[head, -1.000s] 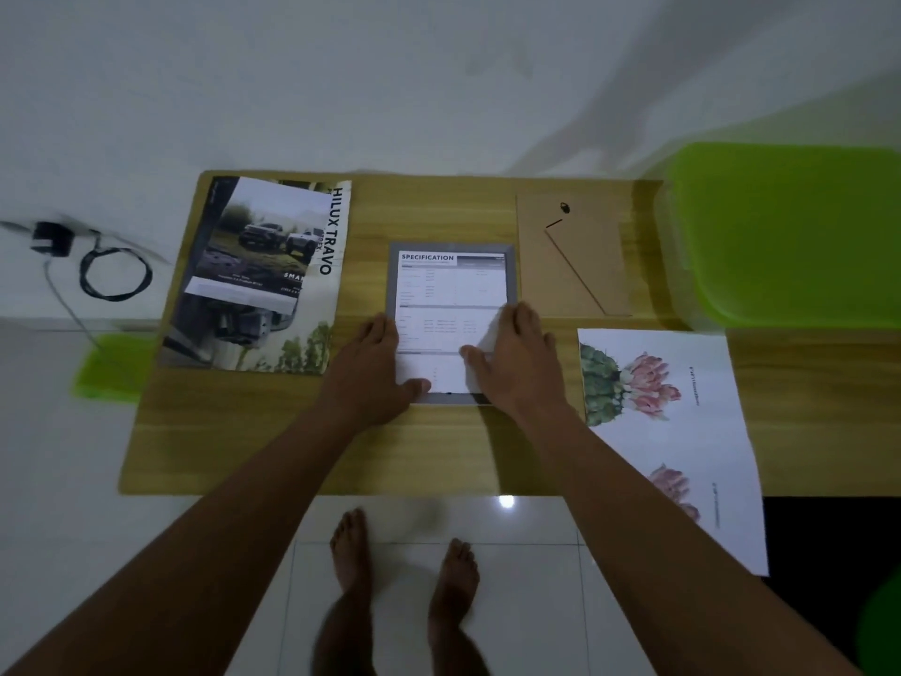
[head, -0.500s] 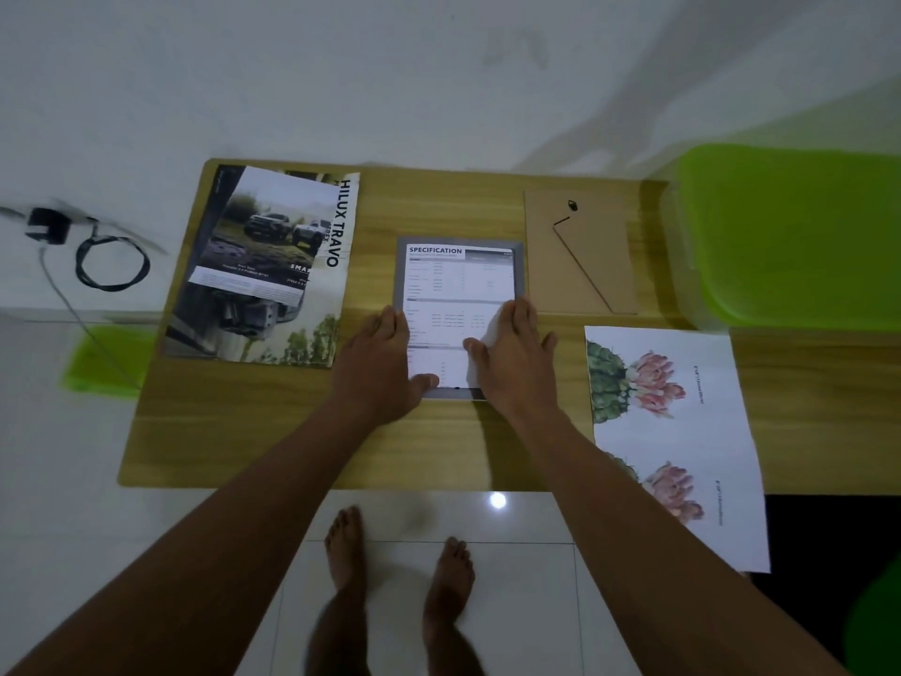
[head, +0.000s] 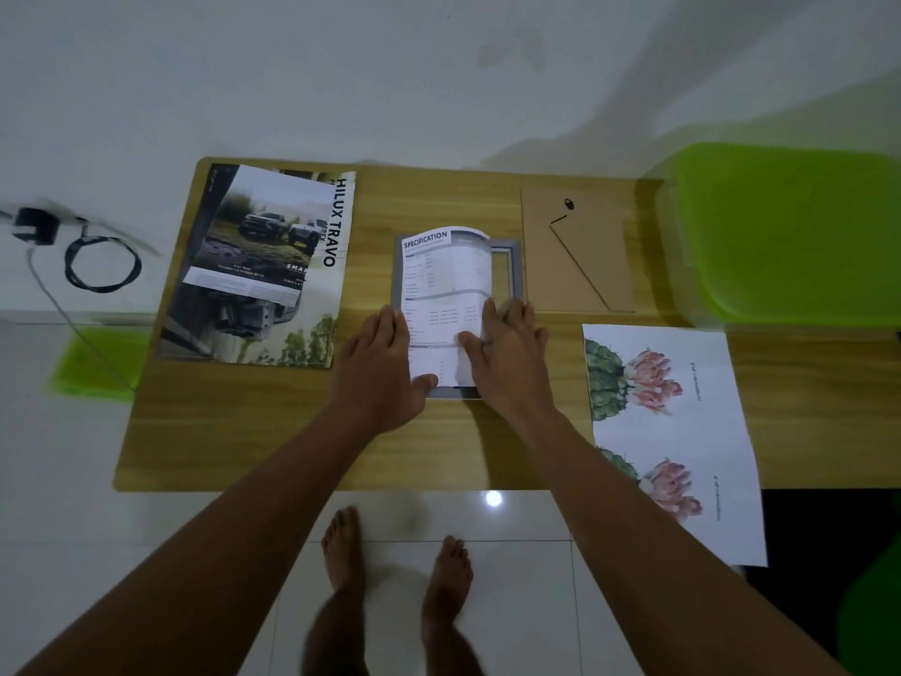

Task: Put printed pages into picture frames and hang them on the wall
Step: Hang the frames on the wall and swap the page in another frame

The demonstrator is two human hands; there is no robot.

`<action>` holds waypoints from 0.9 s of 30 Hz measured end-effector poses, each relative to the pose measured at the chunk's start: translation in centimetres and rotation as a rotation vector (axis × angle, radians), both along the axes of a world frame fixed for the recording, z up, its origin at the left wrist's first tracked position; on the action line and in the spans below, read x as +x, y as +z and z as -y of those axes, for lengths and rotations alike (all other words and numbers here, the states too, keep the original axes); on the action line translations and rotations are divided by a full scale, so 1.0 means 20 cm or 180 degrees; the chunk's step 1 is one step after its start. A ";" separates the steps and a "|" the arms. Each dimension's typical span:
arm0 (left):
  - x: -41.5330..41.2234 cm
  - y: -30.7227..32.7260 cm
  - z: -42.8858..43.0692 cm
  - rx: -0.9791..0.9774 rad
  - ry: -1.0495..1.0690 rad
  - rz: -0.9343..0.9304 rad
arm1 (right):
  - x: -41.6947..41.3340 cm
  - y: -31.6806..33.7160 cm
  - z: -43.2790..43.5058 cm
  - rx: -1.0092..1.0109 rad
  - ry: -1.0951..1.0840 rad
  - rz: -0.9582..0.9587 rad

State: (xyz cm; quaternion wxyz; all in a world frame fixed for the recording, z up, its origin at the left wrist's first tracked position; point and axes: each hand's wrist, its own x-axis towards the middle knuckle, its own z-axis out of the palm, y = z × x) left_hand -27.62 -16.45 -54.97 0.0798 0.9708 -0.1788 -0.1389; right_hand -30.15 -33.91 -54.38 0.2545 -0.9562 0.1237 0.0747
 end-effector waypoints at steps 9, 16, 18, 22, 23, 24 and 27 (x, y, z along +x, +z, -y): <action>0.00 0.00 0.00 -0.0111 0.0011 0.0040 | 0.10 0.13 0.00 0.1963 -0.1462 0.0491; 0.01 0.03 0.00 -0.0716 0.0231 0.0047 | 0.09 0.20 0.07 0.2577 -0.1578 0.0456; 0.01 0.07 0.02 -0.1307 0.0484 0.0035 | 0.09 0.22 0.09 0.2889 -0.1659 0.0399; 0.05 0.20 0.06 -0.2442 0.1301 -0.0469 | 0.09 0.26 0.11 0.3133 -0.1739 0.0207; 0.06 0.22 0.05 -0.2588 0.1436 -0.0538 | 0.09 0.27 0.11 0.3158 -0.1723 0.0196; 0.08 0.24 0.05 -0.2741 0.1591 -0.0605 | 0.08 0.29 0.12 0.3151 -0.1695 0.0196; 0.09 0.32 0.04 -0.3060 0.1817 -0.0640 | 0.08 0.37 0.13 0.2889 -0.1616 0.0292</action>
